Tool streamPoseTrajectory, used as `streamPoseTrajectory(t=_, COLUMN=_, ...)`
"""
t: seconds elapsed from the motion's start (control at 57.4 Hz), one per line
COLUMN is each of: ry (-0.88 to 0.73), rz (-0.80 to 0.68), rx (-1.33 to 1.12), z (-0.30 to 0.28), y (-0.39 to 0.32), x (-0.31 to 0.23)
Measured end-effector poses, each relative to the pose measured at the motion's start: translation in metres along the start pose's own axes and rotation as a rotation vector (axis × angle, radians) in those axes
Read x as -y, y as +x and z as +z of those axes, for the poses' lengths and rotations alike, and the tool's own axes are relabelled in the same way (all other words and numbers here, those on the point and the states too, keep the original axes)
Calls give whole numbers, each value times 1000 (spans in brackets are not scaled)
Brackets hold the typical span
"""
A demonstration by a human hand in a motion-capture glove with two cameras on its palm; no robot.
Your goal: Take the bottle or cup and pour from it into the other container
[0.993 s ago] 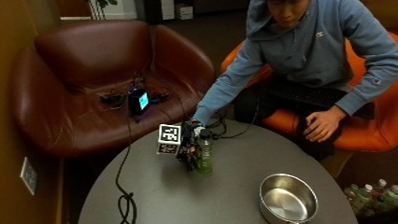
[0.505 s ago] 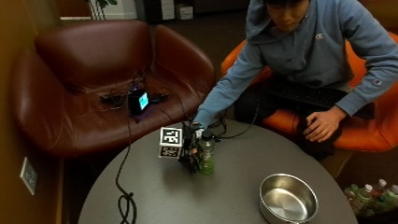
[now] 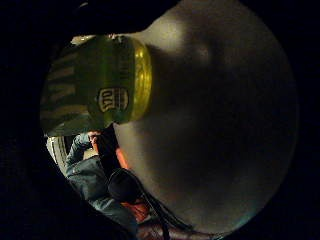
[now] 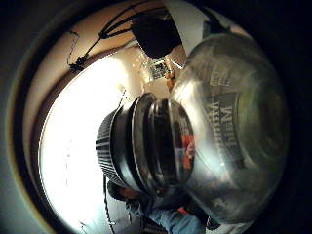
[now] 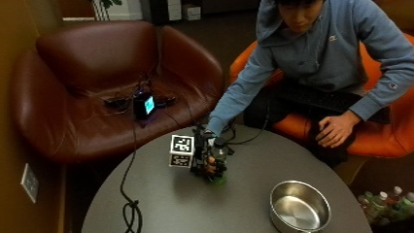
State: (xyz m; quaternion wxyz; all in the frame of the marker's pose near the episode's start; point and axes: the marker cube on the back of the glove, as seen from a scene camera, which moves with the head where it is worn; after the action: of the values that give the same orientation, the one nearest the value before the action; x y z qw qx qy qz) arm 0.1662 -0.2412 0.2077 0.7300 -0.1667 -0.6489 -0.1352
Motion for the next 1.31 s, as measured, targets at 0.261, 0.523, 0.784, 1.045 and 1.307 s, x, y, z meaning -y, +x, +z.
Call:
streamPoseTrajectory(t=0.261, ry=135, rz=21, rx=-33, z=12, y=2, x=8)
streamPoseTrajectory(t=0.523, ry=148, rz=36, rx=-53, z=26, y=-10, x=18)
streamPoseTrajectory(t=0.784, ry=122, rz=62, rx=-146, z=48, y=-48, x=10)
streamPoseTrajectory(t=1.045, ry=176, rz=76, rx=-347, z=58, y=-121, x=9)
streamPoseTrajectory(t=1.307, ry=118, rz=187, rx=-722, z=91, y=-191, x=21)
